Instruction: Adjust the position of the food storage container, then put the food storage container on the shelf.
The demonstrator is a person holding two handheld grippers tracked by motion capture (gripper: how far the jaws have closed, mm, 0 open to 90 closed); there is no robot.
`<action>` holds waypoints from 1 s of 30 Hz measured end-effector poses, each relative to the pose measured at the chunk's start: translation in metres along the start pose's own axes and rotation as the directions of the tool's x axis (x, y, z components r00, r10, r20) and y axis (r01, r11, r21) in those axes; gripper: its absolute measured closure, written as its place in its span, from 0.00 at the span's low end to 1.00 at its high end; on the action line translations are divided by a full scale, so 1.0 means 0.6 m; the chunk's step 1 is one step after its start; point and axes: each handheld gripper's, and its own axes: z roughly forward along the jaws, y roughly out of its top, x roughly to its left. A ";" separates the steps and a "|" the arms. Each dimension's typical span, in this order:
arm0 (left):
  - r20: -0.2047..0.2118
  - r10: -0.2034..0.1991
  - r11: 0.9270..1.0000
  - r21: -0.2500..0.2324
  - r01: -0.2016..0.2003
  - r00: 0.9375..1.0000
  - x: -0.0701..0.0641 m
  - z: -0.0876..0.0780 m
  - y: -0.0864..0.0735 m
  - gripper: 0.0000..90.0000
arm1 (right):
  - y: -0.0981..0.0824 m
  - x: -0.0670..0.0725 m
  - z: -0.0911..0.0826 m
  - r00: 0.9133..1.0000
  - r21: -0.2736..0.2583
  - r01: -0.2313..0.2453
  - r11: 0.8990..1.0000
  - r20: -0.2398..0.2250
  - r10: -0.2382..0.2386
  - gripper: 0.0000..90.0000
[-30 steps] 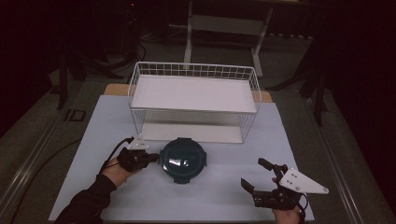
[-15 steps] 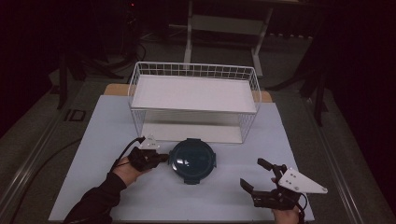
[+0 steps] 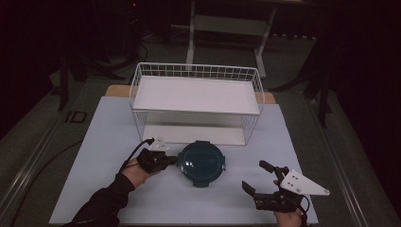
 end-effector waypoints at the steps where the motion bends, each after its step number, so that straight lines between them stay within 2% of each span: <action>1: -0.001 -0.001 1.000 -0.001 0.001 1.000 0.000 0.000 0.000 1.00 | 0.000 0.000 0.000 1.000 0.000 0.001 1.000 0.000 -0.001 0.14; 4: 0.001 0.013 1.000 0.007 -0.013 1.000 -0.001 -0.002 0.001 1.00 | 0.000 0.000 0.001 1.000 0.000 0.002 1.000 0.002 -0.002 0.14; 7: -0.006 0.008 1.000 -0.018 -0.008 1.000 -0.002 -0.010 0.001 0.96 | -0.002 -0.001 0.000 1.000 0.003 -0.003 1.000 0.001 0.003 0.14; 8: -0.009 0.006 1.000 -0.026 -0.006 1.000 -0.001 -0.014 0.000 0.88 | -0.002 -0.001 -0.001 1.000 0.003 -0.004 1.000 0.001 0.004 0.14; 10: -0.008 0.000 0.999 -0.040 -0.001 1.000 0.000 -0.023 0.000 0.81 | -0.004 -0.001 -0.001 1.000 0.000 -0.006 1.000 0.001 0.006 0.14; 11: 0.011 -0.020 0.998 -0.051 0.021 1.000 0.002 -0.032 0.001 0.72 | -0.004 -0.002 -0.001 1.000 -0.001 -0.007 1.000 0.002 0.007 0.14; 12: 0.014 -0.024 0.998 -0.058 0.025 1.000 0.001 -0.038 0.001 0.63 | -0.004 -0.001 -0.001 1.000 -0.004 -0.006 1.000 0.001 0.006 0.14; 13: 0.015 -0.025 0.997 -0.067 0.026 1.000 -0.001 -0.043 0.002 0.58 | -0.004 -0.001 -0.001 1.000 -0.007 -0.007 1.000 -0.001 0.007 0.14; 15: 0.036 -0.049 0.995 -0.089 0.053 0.998 -0.002 -0.053 0.004 0.42 | -0.003 0.000 -0.001 1.000 -0.014 -0.001 1.000 0.001 0.001 0.14; 16: 0.055 -0.049 0.994 -0.099 0.054 0.997 -0.003 -0.058 0.005 0.38 | -0.003 0.001 -0.002 1.000 -0.019 -0.002 1.000 0.001 0.002 0.14; 18: 0.077 -0.050 0.993 -0.104 0.058 0.996 -0.006 -0.066 0.008 0.21 | -0.002 0.001 -0.002 1.000 -0.022 0.003 1.000 0.008 -0.003 0.13; 21: 0.094 -0.050 0.992 -0.110 0.061 0.994 -0.009 -0.071 0.011 0.15 | 0.000 0.002 0.000 1.000 -0.020 0.005 1.000 0.006 -0.005 0.12; 22: 0.082 -0.044 0.992 -0.113 0.053 0.996 -0.013 -0.073 0.013 0.13 | 0.001 0.003 0.005 1.000 -0.012 0.007 1.000 -0.001 -0.007 0.12; 24: 0.090 -0.042 0.992 -0.115 0.052 0.995 -0.015 -0.074 0.015 0.07 | 0.003 0.005 0.009 1.000 -0.005 0.015 1.000 0.006 -0.015 0.12; 28: 0.107 -0.037 0.991 -0.127 0.051 0.994 -0.021 -0.077 0.021 0.02 | 0.006 0.007 0.012 1.000 -0.005 0.012 1.000 -0.002 -0.012 0.12; 30: 0.112 -0.044 0.988 -0.140 0.060 0.993 -0.024 -0.079 0.025 0.01 | 0.012 0.008 0.014 1.000 -0.002 0.013 1.000 -0.025 -0.013 0.11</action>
